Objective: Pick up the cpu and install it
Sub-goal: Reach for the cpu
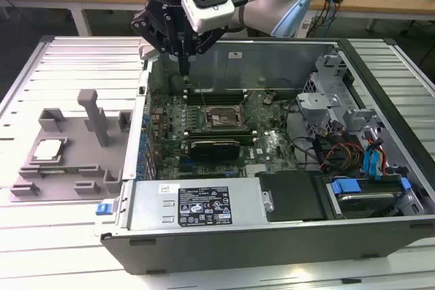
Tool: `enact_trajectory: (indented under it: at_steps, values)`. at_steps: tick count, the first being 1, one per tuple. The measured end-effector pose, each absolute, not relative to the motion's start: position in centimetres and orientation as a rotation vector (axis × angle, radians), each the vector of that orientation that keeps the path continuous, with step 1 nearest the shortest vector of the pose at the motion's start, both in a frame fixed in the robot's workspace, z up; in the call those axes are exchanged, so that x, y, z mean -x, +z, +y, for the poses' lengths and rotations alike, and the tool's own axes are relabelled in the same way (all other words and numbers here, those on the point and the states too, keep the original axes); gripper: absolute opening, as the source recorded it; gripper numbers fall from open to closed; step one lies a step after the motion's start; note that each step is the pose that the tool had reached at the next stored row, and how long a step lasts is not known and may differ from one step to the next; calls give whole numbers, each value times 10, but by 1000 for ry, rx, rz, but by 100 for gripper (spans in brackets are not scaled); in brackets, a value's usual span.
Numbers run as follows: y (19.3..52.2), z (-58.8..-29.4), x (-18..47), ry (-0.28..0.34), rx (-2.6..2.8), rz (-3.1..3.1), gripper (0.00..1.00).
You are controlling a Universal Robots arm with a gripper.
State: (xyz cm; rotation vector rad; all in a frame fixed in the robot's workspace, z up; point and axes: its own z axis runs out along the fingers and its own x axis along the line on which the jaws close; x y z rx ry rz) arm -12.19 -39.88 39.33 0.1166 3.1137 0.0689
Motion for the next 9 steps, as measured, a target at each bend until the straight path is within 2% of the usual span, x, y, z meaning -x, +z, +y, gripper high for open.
enact_trajectory:
  at_steps: [9]
  values:
    - [393, -399, 122, 69, -117, 3114, 11]
